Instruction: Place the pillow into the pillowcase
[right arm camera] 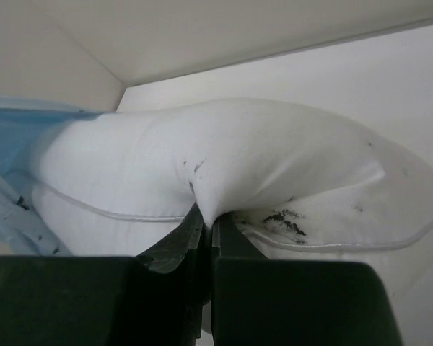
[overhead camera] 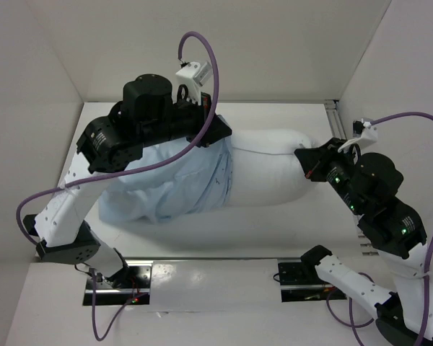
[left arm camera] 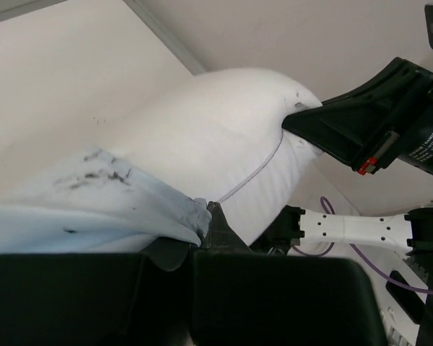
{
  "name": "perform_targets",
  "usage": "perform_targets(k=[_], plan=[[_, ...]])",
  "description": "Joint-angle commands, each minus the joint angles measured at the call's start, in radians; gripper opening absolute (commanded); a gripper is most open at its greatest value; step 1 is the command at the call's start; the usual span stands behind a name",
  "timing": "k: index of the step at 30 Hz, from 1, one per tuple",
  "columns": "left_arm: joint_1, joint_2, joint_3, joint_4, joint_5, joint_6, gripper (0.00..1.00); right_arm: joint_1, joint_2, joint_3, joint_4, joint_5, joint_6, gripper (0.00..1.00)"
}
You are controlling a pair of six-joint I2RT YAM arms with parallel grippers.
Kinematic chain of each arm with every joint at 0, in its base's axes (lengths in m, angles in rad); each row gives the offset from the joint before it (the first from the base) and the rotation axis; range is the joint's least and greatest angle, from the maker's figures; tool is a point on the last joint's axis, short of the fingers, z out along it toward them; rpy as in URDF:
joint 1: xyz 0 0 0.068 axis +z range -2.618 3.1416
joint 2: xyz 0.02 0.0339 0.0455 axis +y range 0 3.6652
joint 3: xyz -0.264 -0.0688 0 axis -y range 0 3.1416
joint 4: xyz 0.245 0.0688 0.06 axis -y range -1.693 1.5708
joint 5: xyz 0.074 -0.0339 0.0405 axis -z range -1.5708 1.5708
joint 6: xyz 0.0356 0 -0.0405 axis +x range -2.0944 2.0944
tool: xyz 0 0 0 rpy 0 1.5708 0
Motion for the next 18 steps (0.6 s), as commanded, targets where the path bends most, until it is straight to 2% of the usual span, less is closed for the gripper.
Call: perform_targets(k=[1, 3, 7, 11, 12, 13, 14, 15, 16, 18], plan=[[0.059, 0.014, 0.081, 0.188, 0.044, -0.014, 0.00, 0.001, 0.043, 0.008, -0.130, 0.018, -0.005, 0.00], [0.113, 0.104, 0.117, 0.188, 0.087, -0.023, 0.00, 0.001, 0.058, 0.008, -0.130, 0.053, 0.006, 0.00], [0.293, 0.310, 0.155, 0.188, 0.285, -0.058, 0.00, 0.001, 0.176, -0.027, -0.094, 0.111, 0.006, 0.00], [0.358, 0.489, 0.164, 0.188, 0.275, -0.005, 0.00, -0.049, 0.354, -0.064, 0.009, 0.134, -0.035, 0.00], [0.368, 0.514, 0.173, 0.177, 0.231, 0.012, 0.03, -0.074, 0.393, -0.064, 0.035, 0.084, -0.066, 0.00], [0.386, 0.535, 0.196, 0.177, 0.218, 0.042, 0.17, -0.139, 0.469, -0.064, 0.070, 0.053, -0.075, 0.00], [0.395, 0.566, 0.212, 0.165, 0.206, 0.053, 0.26, -0.177, 0.505, -0.073, 0.124, 0.030, -0.075, 0.04], [0.406, 0.566, 0.226, 0.154, 0.193, 0.072, 0.35, -0.210, 0.534, -0.074, 0.161, -0.035, -0.085, 0.14], [0.415, 0.566, 0.226, 0.143, 0.178, 0.072, 0.55, -0.276, 0.592, -0.089, 0.226, -0.068, -0.085, 0.33], [0.429, 0.522, 0.217, 0.143, 0.149, 0.081, 0.69, -0.326, 0.649, -0.069, 0.256, -0.128, -0.085, 0.82]])
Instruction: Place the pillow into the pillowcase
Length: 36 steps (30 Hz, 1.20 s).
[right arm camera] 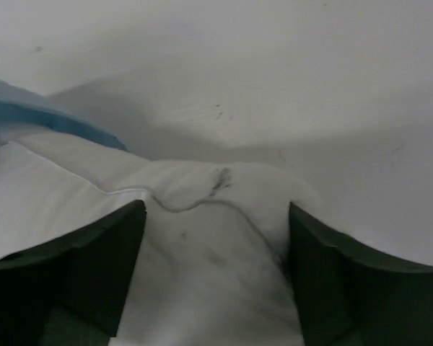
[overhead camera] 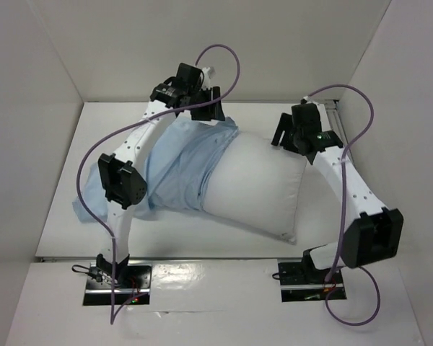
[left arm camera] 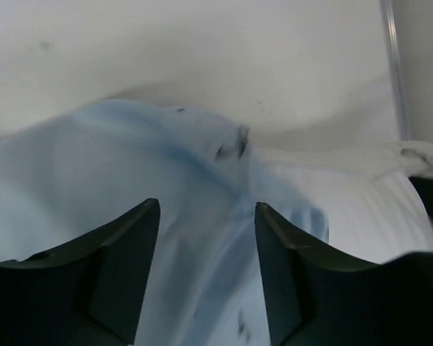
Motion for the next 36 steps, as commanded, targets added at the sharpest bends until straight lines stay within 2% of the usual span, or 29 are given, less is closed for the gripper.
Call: perform_targets(k=[1, 3, 4, 7, 10, 14, 16, 19, 21, 24, 30, 36], plan=[[0.017, -0.150, 0.078, 0.090, -0.087, 0.073, 0.72, -0.085, 0.055, 0.023, 0.123, -0.145, -0.034, 0.87], [0.017, -0.227, 0.029, 0.090, -0.139, 0.083, 0.80, -0.128, 0.112, 0.087, 0.114, -0.146, -0.043, 0.92], [0.003, -0.254, 0.006, 0.090, -0.165, 0.097, 0.80, -0.139, 0.112, 0.102, 0.104, -0.146, -0.043, 0.96], [-0.039, -0.352, -0.091, 0.079, -0.277, 0.120, 0.81, -0.199, 0.075, 0.111, 0.103, -0.146, -0.043, 0.99], [-0.097, -0.432, -0.215, 0.053, -0.369, 0.132, 0.71, -0.289, 0.003, 0.111, 0.091, -0.158, -0.053, 1.00], [-0.207, -0.494, -0.387, 0.044, -0.458, 0.098, 0.59, -0.386, -0.098, 0.054, 0.050, -0.192, -0.076, 1.00], [-0.269, -0.526, -0.471, 0.032, -0.501, 0.074, 0.59, -0.386, -0.166, 0.001, 0.021, -0.192, -0.076, 1.00], [-0.328, -0.551, -0.555, 0.031, -0.569, 0.022, 0.59, -0.386, -0.247, -0.107, -0.019, -0.274, -0.076, 1.00], [-0.370, -0.551, -0.600, 0.015, -0.642, -0.003, 0.66, -0.386, -0.314, -0.194, -0.048, -0.313, -0.066, 1.00], [-0.381, -0.523, -0.612, -0.021, -0.668, -0.035, 0.67, -0.386, -0.396, -0.263, -0.085, -0.365, -0.066, 1.00], [-0.381, -0.488, -0.654, -0.021, -0.725, -0.064, 0.67, -0.386, -0.436, -0.371, -0.107, -0.461, -0.066, 1.00], [-0.381, -0.416, -0.654, -0.035, -0.728, -0.064, 0.66, -0.386, -0.457, -0.414, -0.125, -0.471, -0.057, 1.00]])
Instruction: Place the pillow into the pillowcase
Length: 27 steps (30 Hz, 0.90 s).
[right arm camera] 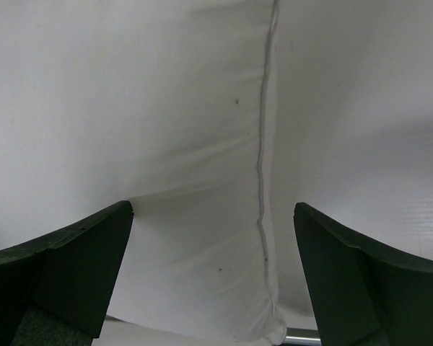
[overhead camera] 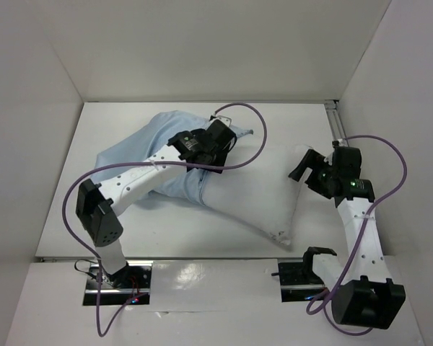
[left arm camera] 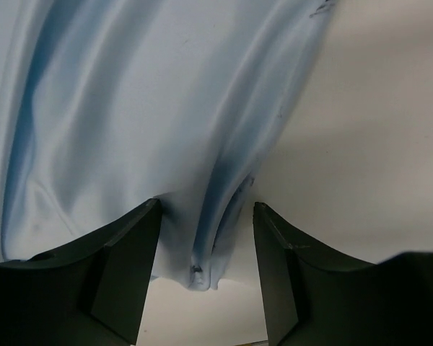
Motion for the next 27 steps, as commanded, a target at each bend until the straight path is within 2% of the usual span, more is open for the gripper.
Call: perform_targets(k=[1, 4, 6, 8, 9, 10, 11, 13, 14, 15, 16, 18, 19, 20, 21, 23, 27], plan=[[0.001, 0.030, -0.005, -0.006, -0.017, -0.033, 0.66, 0.005, -0.036, -0.015, -0.025, -0.034, -0.006, 1.00], [0.010, 0.044, -0.005, -0.006, -0.017, -0.033, 0.65, 0.005, -0.036, -0.043, -0.025, -0.049, -0.006, 1.00], [0.021, 0.063, 0.017, -0.006, -0.008, -0.033, 0.57, 0.005, -0.036, -0.084, 0.009, -0.084, -0.017, 1.00], [0.035, 0.063, 0.049, -0.018, 0.014, -0.033, 0.36, 0.005, -0.015, -0.109, 0.056, -0.156, -0.017, 0.94], [0.035, 0.072, 0.063, -0.018, 0.032, -0.033, 0.11, 0.005, -0.015, -0.135, 0.085, -0.188, -0.002, 0.90], [0.035, 0.072, 0.078, -0.018, 0.071, -0.018, 0.01, 0.014, -0.015, -0.152, 0.119, -0.249, 0.011, 0.77], [0.035, 0.096, 0.150, -0.018, 0.126, 0.002, 0.00, 0.027, 0.005, -0.191, 0.247, -0.326, 0.074, 0.56], [0.015, 0.107, 0.222, -0.018, 0.202, 0.022, 0.00, 0.053, 0.019, -0.192, 0.344, -0.337, 0.129, 0.28], [0.001, 0.122, 0.270, -0.018, 0.245, 0.032, 0.00, 0.071, 0.031, -0.192, 0.386, -0.337, 0.152, 0.16], [-0.014, 0.167, 0.323, -0.018, 0.353, 0.042, 0.00, 0.088, 0.046, -0.166, 0.418, -0.337, 0.169, 0.08], [-0.043, 0.193, 0.447, -0.018, 0.418, 0.042, 0.00, 0.123, 0.085, -0.134, 0.438, -0.322, 0.179, 0.00], [-0.071, 0.251, 0.584, -0.018, 0.554, 0.030, 0.00, 0.149, 0.120, -0.001, 0.438, -0.282, 0.179, 0.00], [-0.099, 0.306, 0.703, -0.008, 0.680, 0.009, 0.00, 0.171, 0.145, 0.039, 0.429, -0.273, 0.170, 0.00], [-0.108, 0.325, 0.741, 0.008, 0.734, -0.005, 0.00, 0.180, 0.145, 0.097, 0.429, -0.262, 0.170, 0.00], [-0.108, 0.325, 0.753, 0.072, 0.826, -0.048, 0.00, 0.191, 0.145, 0.110, 0.429, -0.247, 0.188, 0.00], [-0.108, 0.310, 0.678, 0.171, 0.898, -0.082, 0.00, 0.229, 0.154, 0.091, 0.464, -0.238, 0.212, 0.00], [-0.070, 0.300, 0.600, 0.236, 0.900, -0.106, 0.00, 0.274, 0.143, -0.024, 0.492, -0.203, 0.244, 0.00]])
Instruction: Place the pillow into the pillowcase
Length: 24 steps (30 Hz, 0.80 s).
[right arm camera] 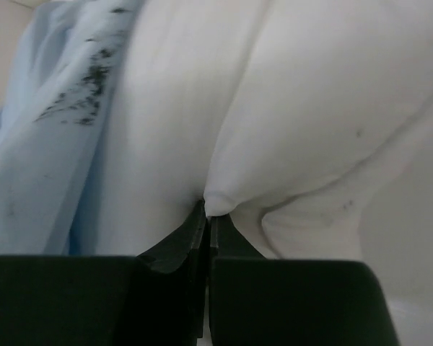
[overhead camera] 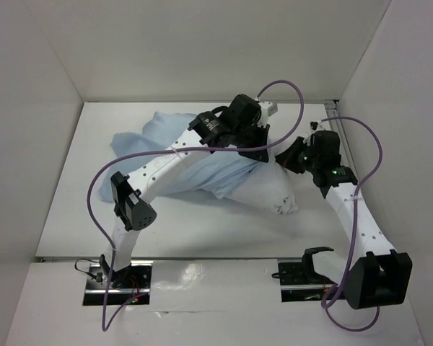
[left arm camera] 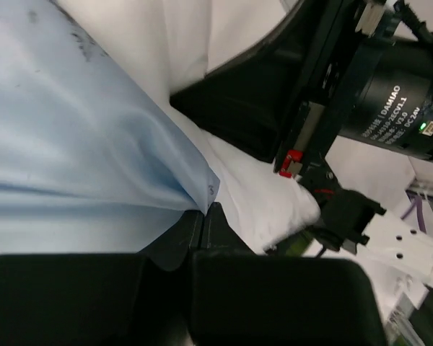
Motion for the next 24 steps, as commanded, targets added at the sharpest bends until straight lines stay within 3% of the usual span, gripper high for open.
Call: perform_targets(k=[1, 3, 9, 10, 11, 12, 13, 15, 17, 18, 19, 21, 24], plan=[[-0.018, -0.037, -0.009, 0.223, 0.265, -0.086, 0.00, 0.063, -0.017, -0.067, 0.126, -0.054, 0.070, 0.00], [-0.008, -0.057, -0.040, 0.212, 0.242, -0.077, 0.01, 0.042, -0.027, -0.079, 0.072, -0.010, 0.030, 0.00], [0.036, -0.128, -0.053, 0.142, 0.190, -0.016, 0.43, -0.062, -0.027, -0.079, -0.041, 0.050, -0.098, 0.02], [0.050, -0.128, -0.053, 0.131, 0.190, -0.007, 0.52, -0.062, -0.027, -0.064, -0.041, 0.035, -0.108, 0.13], [0.079, -0.142, -0.043, 0.131, 0.190, 0.007, 0.73, -0.062, -0.027, -0.053, -0.058, 0.035, -0.130, 0.26], [0.096, -0.154, -0.026, 0.102, 0.190, 0.007, 0.80, -0.062, -0.016, -0.030, -0.084, 0.035, -0.130, 0.62], [0.113, -0.154, -0.017, 0.091, 0.181, 0.020, 0.86, -0.062, -0.016, -0.016, -0.096, 0.035, -0.142, 0.74], [0.176, -0.176, -0.017, 0.080, 0.155, 0.032, 0.79, -0.062, -0.016, 0.017, -0.132, 0.064, -0.142, 0.85], [0.223, -0.185, -0.036, 0.082, 0.144, 0.020, 0.60, -0.062, -0.027, 0.036, -0.141, 0.103, -0.142, 0.86], [0.263, -0.185, -0.047, 0.082, 0.135, 0.020, 0.40, -0.071, -0.036, 0.045, -0.141, 0.114, -0.133, 0.86], [0.277, -0.167, -0.047, 0.082, 0.117, 0.009, 0.34, -0.072, -0.036, 0.060, -0.129, 0.131, -0.122, 0.89], [0.297, -0.134, -0.035, 0.093, 0.094, 0.009, 0.34, -0.072, -0.016, 0.070, -0.094, 0.147, -0.098, 0.90], [0.306, -0.035, 0.035, 0.093, 0.059, 0.009, 0.50, -0.072, 0.050, 0.120, -0.084, 0.147, -0.098, 0.91]])
